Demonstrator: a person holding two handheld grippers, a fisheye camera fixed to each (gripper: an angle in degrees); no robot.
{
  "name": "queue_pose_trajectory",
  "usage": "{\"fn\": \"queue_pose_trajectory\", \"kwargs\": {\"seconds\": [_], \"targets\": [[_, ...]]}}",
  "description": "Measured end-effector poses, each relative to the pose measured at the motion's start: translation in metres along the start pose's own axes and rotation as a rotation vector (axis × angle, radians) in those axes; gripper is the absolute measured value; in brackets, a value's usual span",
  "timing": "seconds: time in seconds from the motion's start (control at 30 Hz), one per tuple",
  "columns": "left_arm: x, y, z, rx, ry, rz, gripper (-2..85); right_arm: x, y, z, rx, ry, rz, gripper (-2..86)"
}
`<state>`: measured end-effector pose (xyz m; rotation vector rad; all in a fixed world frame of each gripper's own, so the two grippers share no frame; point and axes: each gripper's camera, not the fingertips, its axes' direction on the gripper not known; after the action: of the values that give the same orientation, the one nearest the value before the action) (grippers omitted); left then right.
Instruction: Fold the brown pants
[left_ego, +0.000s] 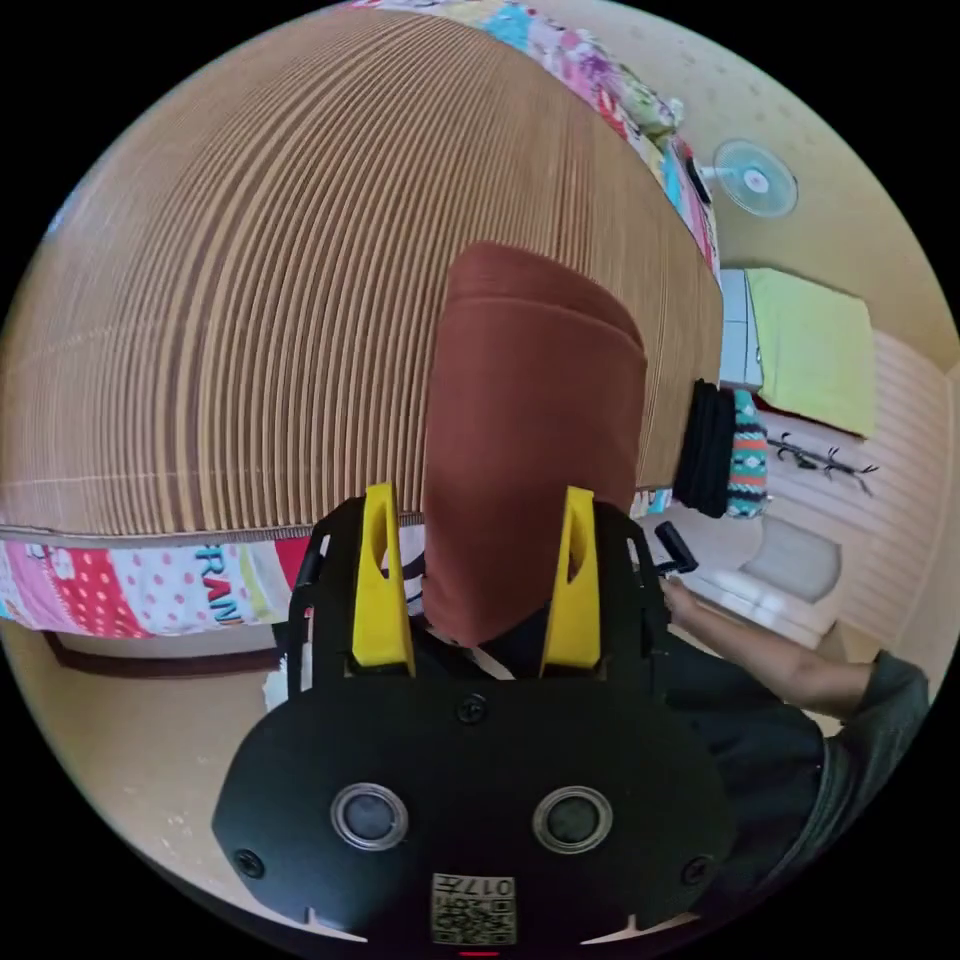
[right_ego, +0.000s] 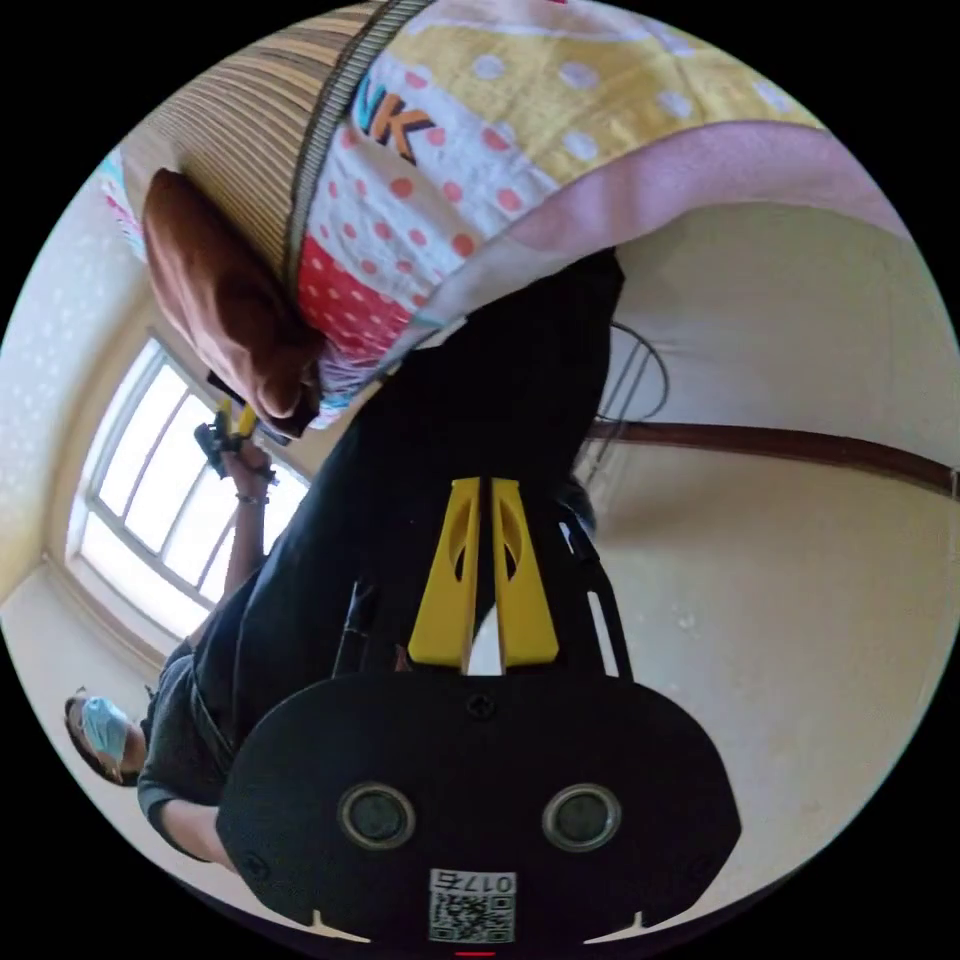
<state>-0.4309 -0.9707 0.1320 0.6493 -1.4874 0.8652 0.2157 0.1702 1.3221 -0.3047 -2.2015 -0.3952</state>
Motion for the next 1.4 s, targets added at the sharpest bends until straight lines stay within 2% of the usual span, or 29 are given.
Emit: {"fn": "queue_pose_trajectory", "kwargs": {"seconds": [0.03, 0.1, 0.13, 0.27, 0.4, 0.53, 0.63, 0.83, 0.93, 1.1, 1.2, 1.27, 1.33, 1.4], "targets": [[-0.009, -0.002, 0.007, -0.028, 0.04, -0.023, 21.7, 0.001, 0.001, -0.002, 0.036, -0.065, -0.019, 7.1], [-0.033, -0.004, 0.053, -0.187, 0.353, -0.104, 19.4, 0.002, -0.001, -0.002, 0.166, -0.309, -0.085, 13.0], [-0.035, -0.002, 0.062, -0.2, 0.412, -0.138, 18.3, 0.002, -0.003, 0.0, 0.192, -0.363, -0.095, 14.6], [-0.004, 0.014, 0.073, -0.247, 0.518, -0.168, 9.2, -0.003, -0.03, 0.03, 0.216, -0.62, -0.157, 30.7], [0.048, 0.049, 0.067, -0.225, 0.76, -0.175, 6.3, -0.019, -0.058, 0.049, 0.272, -0.865, -0.31, 32.7], [0.09, 0.069, 0.045, -0.221, 0.724, -0.156, 5.6, -0.032, -0.076, 0.043, 0.419, -1.046, -0.334, 28.5], [0.108, 0.073, 0.0, -0.118, 0.772, -0.109, 5.3, -0.05, -0.084, 0.045, 0.422, -1.043, -0.361, 25.8], [0.115, 0.099, -0.164, 0.152, 0.705, 0.092, 5.3, -0.172, -0.114, 0.078, 0.25, -0.943, -0.66, 22.0], [0.1, 0.137, -0.267, 0.375, 0.661, 0.166, 5.4, -0.272, -0.132, 0.131, 0.069, -0.906, -0.831, 20.6], [0.061, 0.228, -0.468, 0.819, 0.51, 0.229, 5.4, -0.486, -0.139, 0.285, -0.307, -0.765, -1.067, 18.7], [0.024, 0.264, -0.553, 1.009, 0.453, 0.182, 5.4, -0.584, -0.145, 0.381, -0.455, -0.591, -1.1, 17.8], [-0.01, 0.273, -0.59, 1.078, 0.434, 0.093, 5.5, -0.616, -0.164, 0.432, -0.465, -0.45, -1.036, 17.3], [-0.053, 0.272, -0.613, 1.101, 0.424, -0.03, 5.6, -0.618, -0.194, 0.463, -0.388, -0.294, -0.931, 16.8], [-0.126, 0.26, -0.616, 1.066, 0.425, -0.255, 6.3, -0.576, -0.237, 0.472, -0.254, -0.13, -0.764, 13.6]]}}
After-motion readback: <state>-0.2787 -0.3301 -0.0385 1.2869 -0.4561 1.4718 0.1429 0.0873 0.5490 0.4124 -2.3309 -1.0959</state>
